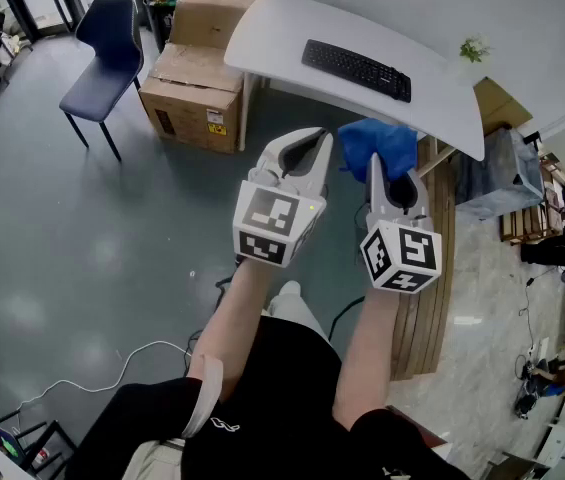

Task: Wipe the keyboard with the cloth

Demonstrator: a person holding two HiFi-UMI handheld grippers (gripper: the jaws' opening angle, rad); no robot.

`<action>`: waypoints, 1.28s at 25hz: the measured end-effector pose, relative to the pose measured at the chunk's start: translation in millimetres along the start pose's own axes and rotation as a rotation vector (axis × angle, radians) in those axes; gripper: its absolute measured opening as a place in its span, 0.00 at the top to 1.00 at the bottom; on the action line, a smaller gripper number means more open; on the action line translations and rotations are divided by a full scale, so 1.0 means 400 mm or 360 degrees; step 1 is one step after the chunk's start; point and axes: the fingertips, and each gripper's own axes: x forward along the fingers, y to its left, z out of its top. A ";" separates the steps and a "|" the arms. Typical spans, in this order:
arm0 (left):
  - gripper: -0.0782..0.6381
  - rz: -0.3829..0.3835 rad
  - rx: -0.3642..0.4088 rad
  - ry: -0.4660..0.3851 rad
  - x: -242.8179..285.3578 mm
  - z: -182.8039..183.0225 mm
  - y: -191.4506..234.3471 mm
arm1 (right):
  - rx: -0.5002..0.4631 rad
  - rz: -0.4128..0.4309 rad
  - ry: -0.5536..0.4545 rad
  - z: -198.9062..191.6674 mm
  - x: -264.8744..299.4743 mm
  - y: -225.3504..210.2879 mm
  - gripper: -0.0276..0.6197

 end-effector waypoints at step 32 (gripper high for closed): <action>0.90 0.0298 0.0003 0.0087 0.767 -0.097 0.396 | -0.0027 -0.0017 -0.0053 -0.065 0.781 -0.523 0.82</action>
